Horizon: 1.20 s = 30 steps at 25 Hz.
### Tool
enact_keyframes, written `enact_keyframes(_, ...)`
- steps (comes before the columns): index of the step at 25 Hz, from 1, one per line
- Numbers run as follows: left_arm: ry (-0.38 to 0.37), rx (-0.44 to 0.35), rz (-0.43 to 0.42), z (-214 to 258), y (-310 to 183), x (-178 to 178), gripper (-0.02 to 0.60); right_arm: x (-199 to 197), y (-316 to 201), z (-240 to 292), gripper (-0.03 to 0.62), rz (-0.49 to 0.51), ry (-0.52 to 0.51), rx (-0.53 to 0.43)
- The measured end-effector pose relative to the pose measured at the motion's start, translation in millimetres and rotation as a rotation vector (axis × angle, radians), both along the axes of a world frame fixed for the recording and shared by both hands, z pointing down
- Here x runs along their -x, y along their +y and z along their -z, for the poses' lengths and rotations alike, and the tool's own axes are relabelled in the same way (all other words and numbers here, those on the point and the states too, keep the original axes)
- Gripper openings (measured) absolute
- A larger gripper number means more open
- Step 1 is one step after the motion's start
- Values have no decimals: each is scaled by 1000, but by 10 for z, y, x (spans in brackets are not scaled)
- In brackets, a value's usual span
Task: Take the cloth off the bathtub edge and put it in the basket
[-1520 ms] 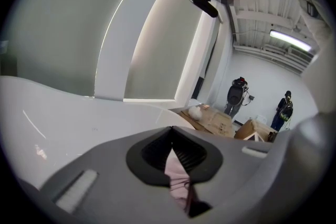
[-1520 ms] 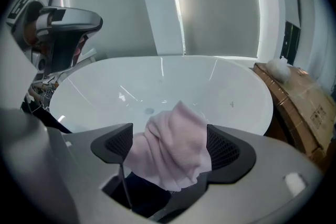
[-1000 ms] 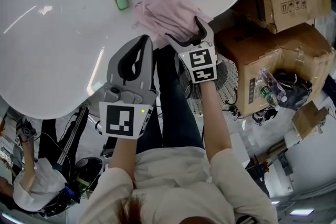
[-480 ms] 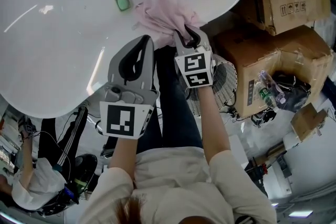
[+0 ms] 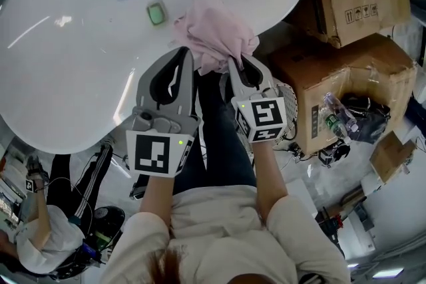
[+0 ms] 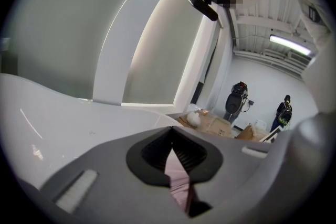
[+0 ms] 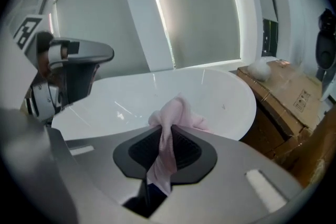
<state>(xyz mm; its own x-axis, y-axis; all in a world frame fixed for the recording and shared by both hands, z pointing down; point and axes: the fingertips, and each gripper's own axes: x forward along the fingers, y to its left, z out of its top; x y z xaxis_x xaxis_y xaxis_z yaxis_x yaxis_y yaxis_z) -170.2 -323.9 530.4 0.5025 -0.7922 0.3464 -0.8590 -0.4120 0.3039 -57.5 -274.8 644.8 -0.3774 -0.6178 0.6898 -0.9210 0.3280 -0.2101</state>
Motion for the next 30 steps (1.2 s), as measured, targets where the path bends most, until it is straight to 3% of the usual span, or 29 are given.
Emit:
enact_keyframes(10, 59, -77, -45, 871, -52, -113, 49, -260, -91, 1341, 52, -166, -145, -116)
enact_keyframes(15, 63, -187, -43, 1506, -150, -110, 49, -301, -235, 2020, 52, -164, -188, -215)
enact_keyframes(19, 78, -231, -37, 1949, -111, -49, 49, -231, -309, 2544, 52, -158, -193, -289)
enact_keyframes(30, 45, -380, -19, 2716, -47, 344, 49, 49, -502, 4014, 52, -137, -287, -472)
